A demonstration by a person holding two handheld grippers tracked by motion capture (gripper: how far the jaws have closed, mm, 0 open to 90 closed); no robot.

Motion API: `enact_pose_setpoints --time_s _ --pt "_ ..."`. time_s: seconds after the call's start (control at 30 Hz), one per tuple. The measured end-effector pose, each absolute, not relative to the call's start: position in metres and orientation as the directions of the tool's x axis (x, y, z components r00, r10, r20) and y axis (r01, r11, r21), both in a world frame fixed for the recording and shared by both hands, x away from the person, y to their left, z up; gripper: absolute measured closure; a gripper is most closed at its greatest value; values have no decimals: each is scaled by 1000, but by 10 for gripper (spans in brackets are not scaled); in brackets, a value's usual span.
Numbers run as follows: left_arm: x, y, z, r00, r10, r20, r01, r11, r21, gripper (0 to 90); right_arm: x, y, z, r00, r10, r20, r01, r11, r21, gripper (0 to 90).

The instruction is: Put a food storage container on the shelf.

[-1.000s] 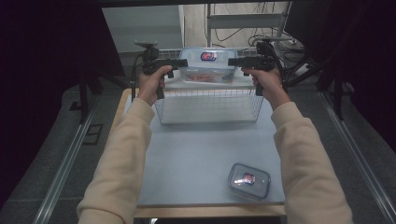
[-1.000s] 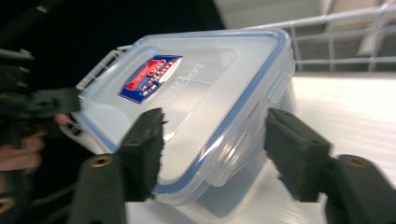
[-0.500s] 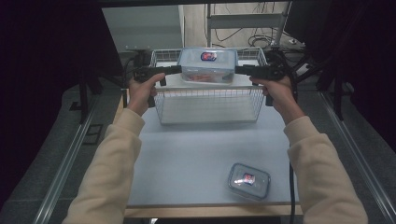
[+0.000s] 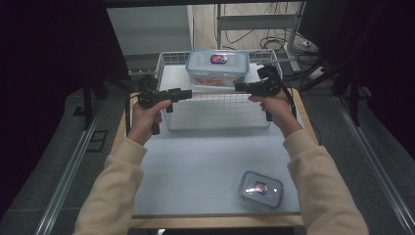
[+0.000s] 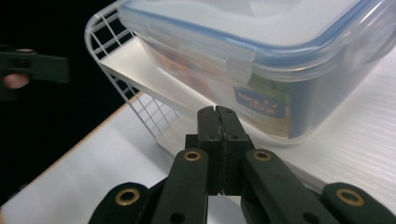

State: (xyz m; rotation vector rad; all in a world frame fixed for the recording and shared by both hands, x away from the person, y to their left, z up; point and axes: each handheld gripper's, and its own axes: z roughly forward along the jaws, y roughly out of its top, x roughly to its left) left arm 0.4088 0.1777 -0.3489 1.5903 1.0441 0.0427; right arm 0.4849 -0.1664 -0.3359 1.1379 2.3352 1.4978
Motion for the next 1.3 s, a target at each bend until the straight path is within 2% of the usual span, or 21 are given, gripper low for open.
enact_pose_setpoints --time_s 0.37,0.77,1.3 --pt "392 180 -375 603 626 -495 585 75 808 322 500 -165 -337 -658 697 285 528 158 834 892" --pt "388 180 -379 605 620 -500 592 70 803 320 505 -174 -338 -630 716 300 543 129 830 892" --pt "380 176 -397 604 610 -513 607 64 792 319 469 -195 -345 -688 649 325 535 151 831 892"
